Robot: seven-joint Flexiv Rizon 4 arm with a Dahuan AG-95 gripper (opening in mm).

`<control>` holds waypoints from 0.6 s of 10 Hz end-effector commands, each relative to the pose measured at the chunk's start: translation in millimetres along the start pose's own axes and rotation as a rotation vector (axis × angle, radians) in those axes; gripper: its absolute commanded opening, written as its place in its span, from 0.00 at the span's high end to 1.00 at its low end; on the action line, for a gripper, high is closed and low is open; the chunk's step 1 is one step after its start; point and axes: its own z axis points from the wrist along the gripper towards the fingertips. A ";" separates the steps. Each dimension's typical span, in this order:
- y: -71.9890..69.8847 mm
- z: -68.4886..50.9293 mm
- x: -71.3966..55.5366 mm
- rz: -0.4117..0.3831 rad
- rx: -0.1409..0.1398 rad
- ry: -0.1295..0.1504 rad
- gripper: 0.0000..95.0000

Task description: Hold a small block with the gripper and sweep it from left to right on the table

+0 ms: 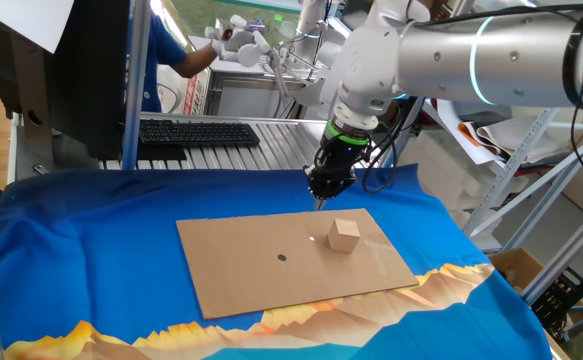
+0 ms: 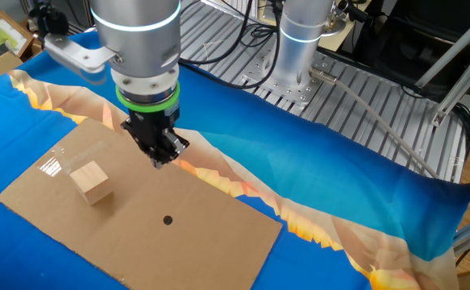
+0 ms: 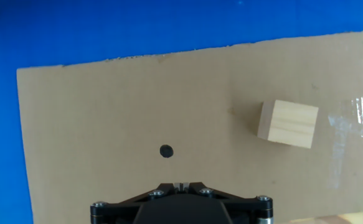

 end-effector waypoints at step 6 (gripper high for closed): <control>-0.3 -0.1 -0.2 0.043 0.036 -0.064 1.00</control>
